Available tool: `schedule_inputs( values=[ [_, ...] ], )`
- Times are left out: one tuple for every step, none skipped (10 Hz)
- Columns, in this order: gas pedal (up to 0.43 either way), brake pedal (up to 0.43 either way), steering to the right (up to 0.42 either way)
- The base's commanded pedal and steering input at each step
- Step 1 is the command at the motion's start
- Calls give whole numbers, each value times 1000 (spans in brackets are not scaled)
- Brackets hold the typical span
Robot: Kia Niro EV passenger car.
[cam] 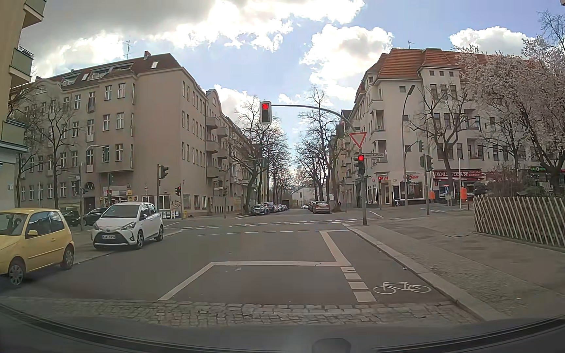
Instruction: Follow the waypoints while adhering to traffic rules and regulations
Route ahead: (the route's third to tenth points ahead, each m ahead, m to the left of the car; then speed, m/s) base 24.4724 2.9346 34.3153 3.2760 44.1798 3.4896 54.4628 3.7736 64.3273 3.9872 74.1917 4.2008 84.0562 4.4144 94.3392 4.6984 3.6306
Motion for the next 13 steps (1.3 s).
schedule_inputs(
  values=[
    [0,152,-64],
    [0,152,-61],
    [0,159,-55],
    [0,165,-49],
    [0,183,-45],
    [0,201,-43],
    [0,207,-43],
    [0,220,-40],
    [0,232,-39],
    [0,232,-39],
    [0,244,-38],
    [0,256,-34],
    [0,256,-32]
  ],
)
